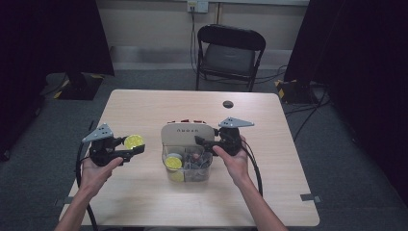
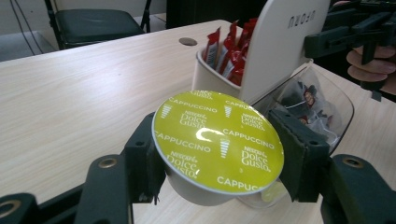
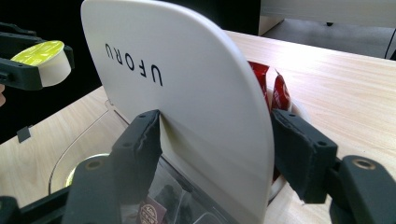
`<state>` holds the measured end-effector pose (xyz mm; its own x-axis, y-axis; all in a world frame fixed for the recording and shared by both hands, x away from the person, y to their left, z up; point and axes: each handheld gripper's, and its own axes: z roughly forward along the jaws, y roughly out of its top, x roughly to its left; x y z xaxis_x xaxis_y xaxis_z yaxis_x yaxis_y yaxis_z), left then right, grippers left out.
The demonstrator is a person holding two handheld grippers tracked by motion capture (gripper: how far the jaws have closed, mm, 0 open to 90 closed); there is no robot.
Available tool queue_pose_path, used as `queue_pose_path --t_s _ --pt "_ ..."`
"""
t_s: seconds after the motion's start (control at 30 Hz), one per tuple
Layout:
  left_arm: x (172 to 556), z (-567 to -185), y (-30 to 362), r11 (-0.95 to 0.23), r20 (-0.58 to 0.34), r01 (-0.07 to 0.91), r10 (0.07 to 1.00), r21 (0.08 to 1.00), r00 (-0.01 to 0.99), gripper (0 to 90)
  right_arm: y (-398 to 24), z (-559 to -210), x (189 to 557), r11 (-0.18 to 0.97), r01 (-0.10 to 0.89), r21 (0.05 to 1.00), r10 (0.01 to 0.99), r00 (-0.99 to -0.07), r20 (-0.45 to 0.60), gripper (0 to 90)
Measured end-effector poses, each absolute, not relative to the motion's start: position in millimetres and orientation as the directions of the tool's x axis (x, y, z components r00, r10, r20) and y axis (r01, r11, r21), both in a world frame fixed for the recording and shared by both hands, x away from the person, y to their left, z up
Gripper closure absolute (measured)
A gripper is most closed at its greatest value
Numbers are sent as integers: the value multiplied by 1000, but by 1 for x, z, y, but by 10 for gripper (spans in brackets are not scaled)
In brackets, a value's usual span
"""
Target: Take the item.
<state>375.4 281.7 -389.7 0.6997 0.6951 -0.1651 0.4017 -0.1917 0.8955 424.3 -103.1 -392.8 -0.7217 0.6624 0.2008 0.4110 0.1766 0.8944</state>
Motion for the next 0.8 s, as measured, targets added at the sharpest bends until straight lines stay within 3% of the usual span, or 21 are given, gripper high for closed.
queue_pose_path --t_s 0.8 --pt "382 -423 322 -215 -134 476 791 853 597 409 -102 -393 424 177 415 892 663 -720 203 348"
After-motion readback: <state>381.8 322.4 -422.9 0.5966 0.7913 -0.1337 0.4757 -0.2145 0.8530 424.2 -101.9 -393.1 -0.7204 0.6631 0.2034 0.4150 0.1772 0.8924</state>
